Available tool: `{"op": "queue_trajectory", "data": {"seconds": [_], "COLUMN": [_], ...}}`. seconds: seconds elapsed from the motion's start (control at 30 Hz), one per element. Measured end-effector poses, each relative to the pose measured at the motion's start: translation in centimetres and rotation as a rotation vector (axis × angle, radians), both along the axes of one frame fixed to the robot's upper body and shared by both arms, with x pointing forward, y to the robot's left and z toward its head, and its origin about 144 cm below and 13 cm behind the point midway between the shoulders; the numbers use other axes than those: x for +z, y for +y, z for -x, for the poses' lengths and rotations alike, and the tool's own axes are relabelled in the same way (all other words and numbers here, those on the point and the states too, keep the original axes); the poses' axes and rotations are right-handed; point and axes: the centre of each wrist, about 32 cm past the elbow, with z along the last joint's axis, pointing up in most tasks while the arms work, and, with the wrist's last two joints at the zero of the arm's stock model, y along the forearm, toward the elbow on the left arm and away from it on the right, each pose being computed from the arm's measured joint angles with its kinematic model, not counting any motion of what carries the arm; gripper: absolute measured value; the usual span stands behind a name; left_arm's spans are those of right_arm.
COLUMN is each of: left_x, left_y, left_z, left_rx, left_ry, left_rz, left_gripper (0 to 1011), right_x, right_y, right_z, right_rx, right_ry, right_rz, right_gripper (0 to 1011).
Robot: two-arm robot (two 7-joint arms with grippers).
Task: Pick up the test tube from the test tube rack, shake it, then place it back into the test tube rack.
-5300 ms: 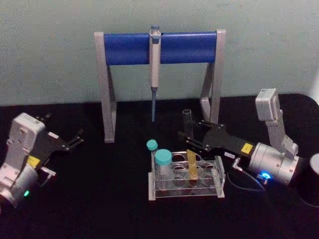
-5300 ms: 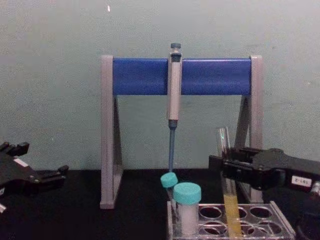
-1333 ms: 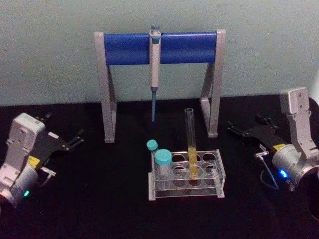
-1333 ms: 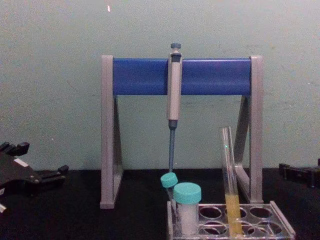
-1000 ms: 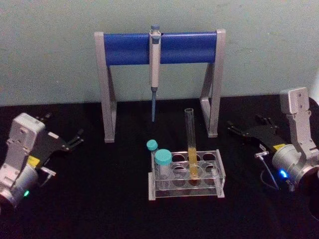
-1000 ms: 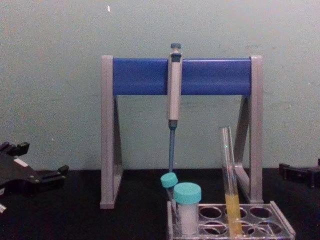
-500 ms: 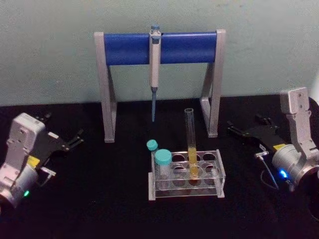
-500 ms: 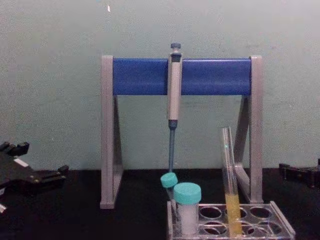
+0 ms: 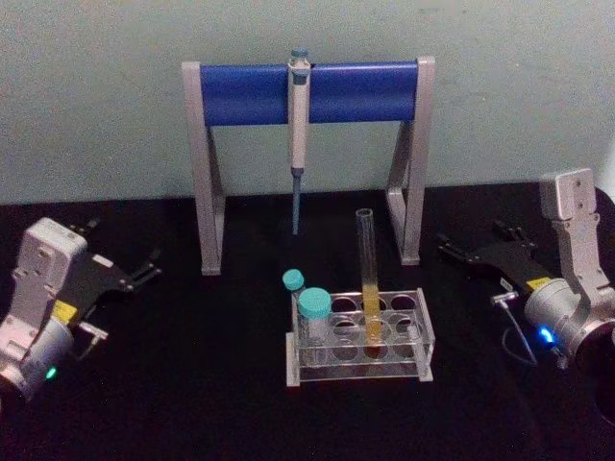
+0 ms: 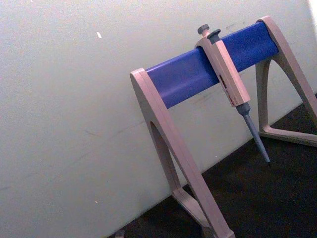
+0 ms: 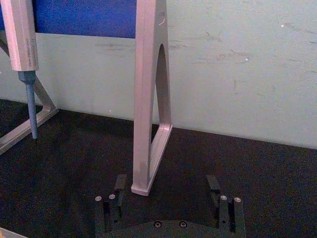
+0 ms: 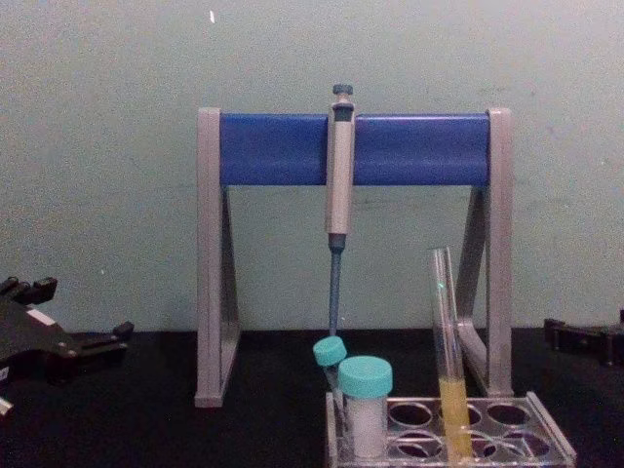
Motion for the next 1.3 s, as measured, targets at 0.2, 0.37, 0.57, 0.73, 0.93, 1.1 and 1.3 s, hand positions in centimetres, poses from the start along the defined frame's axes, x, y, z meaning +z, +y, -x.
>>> {"op": "queue_trajectory", "data": {"seconds": [0.2,0.37,0.57,0.73,0.93,1.1,1.3], "left_x": [0.00,0.00,0.00,0.00,0.00,0.00,0.00], "left_y": [0.00,0.00,0.00,0.00,0.00,0.00,0.00], "left_z": [0.00,0.00,0.00,0.00,0.00,0.00,0.00], "left_rx": [0.000,0.000,0.000,0.000,0.000,0.000,0.000], "left_ry": [0.000,0.000,0.000,0.000,0.000,0.000,0.000], "left_rz": [0.000,0.000,0.000,0.000,0.000,0.000,0.000], "left_gripper": [1001,1001,1001,1001,1001,1001,1001], "right_x": [0.00,0.00,0.00,0.00,0.00,0.00,0.00], "right_y": [0.00,0.00,0.00,0.00,0.00,0.00,0.00], "right_z": [0.00,0.00,0.00,0.00,0.00,0.00,0.00], "right_rx": [0.000,0.000,0.000,0.000,0.000,0.000,0.000], "right_ry": [0.000,0.000,0.000,0.000,0.000,0.000,0.000], "right_rz": [0.000,0.000,0.000,0.000,0.000,0.000,0.000], "right_gripper": [1000,1000,1000,1000,1000,1000,1000]}}
